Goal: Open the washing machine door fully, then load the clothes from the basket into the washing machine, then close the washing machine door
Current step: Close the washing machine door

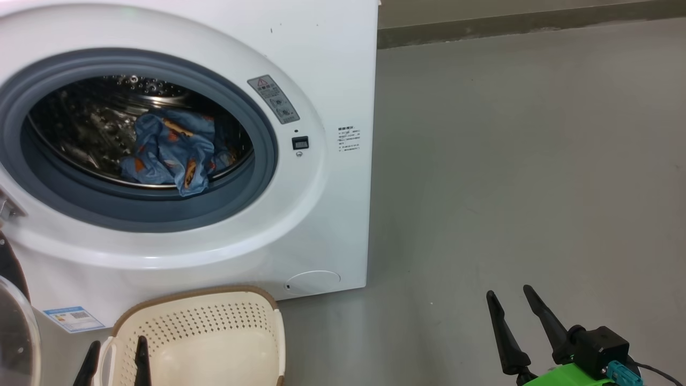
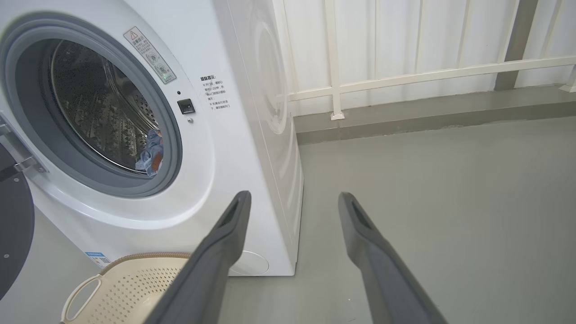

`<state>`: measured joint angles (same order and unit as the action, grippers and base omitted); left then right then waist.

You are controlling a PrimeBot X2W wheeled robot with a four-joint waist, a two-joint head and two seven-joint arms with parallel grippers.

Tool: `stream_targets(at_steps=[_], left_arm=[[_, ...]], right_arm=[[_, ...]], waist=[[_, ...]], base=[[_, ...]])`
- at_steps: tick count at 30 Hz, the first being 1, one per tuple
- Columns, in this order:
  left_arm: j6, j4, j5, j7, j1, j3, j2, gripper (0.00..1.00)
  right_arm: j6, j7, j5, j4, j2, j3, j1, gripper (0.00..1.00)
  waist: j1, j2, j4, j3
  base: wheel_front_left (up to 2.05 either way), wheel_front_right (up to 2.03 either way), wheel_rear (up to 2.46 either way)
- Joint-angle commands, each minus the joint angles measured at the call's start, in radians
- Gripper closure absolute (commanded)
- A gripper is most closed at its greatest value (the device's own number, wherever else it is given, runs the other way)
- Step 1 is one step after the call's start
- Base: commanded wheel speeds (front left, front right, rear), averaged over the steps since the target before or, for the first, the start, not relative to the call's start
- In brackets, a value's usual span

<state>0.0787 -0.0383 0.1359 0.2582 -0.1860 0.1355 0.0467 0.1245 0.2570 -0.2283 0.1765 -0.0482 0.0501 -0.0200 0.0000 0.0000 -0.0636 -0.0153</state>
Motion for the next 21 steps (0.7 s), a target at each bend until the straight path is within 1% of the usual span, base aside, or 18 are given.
stream_targets(at_steps=[1, 5, 10, 21], left_arm=[[-0.007, 0.018, -0.01, 0.004, 0.035, 0.03, 0.004, 0.0], [-0.009, 0.017, -0.007, 0.004, 0.037, 0.025, 0.004, 0.0], [-0.009, 0.014, -0.006, 0.004, 0.038, 0.024, 0.004, 0.0], [-0.008, 0.014, -0.002, 0.004, 0.051, 0.011, 0.004, 0.0]], right_arm=[[0.006, 0.005, 0.009, -0.02, -0.002, 0.025, 0.016, 0.0], [0.006, 0.005, 0.009, -0.02, -0.002, 0.025, 0.018, 0.0], [0.006, 0.005, 0.006, -0.016, -0.002, 0.026, 0.014, 0.0], [0.006, 0.005, 0.002, -0.01, -0.002, 0.026, 0.011, 0.0]], waist=[[0.0, 0.0, 0.001, 0.002], [0.0, 0.0, 0.001, 0.002], [0.0, 0.0, 0.001, 0.006], [0.0, 0.0, 0.001, 0.017]], base=[[-0.15, 0.15, 0.0], [-0.49, 0.49, 0.0], [-1.1, 1.1, 0.0], [-1.87, 1.87, 0.0]])
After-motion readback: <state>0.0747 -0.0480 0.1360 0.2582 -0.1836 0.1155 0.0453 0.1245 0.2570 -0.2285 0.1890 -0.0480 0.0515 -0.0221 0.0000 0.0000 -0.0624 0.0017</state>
